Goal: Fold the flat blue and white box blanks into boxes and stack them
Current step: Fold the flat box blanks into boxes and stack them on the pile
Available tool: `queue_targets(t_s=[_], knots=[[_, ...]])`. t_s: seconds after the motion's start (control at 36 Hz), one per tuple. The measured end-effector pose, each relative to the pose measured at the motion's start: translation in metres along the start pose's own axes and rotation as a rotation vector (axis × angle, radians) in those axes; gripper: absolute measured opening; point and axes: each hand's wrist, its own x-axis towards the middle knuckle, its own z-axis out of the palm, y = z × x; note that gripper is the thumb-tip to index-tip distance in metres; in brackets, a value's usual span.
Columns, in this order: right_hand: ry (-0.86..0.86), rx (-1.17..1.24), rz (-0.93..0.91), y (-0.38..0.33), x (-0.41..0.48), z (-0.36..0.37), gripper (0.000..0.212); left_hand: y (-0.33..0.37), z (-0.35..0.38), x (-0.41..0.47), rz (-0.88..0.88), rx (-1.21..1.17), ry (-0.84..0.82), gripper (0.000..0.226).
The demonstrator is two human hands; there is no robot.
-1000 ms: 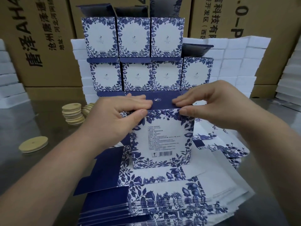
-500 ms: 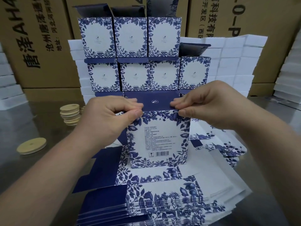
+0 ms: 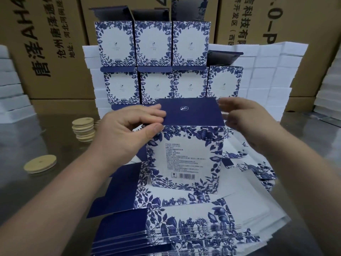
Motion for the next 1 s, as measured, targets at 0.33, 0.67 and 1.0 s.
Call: queue_targets(t_s=[0.33,0.67,1.0], knots=[[-0.456,-0.049,-0.032,-0.009,-0.011,-0.007,0.05,-0.026,-0.002,0.003,-0.445,0.38,0.269,0.017],[-0.482,-0.076,-0.046,0.01,-0.01,0.001,0.142,-0.019,0.005,0.008,-0.791,-0.286,0.187,0.052],[-0.507,-0.219,-0.058,0.016,-0.01,0.01,0.153,-0.027,0.017,-0.004,-0.813,-0.117,0.108,0.052]])
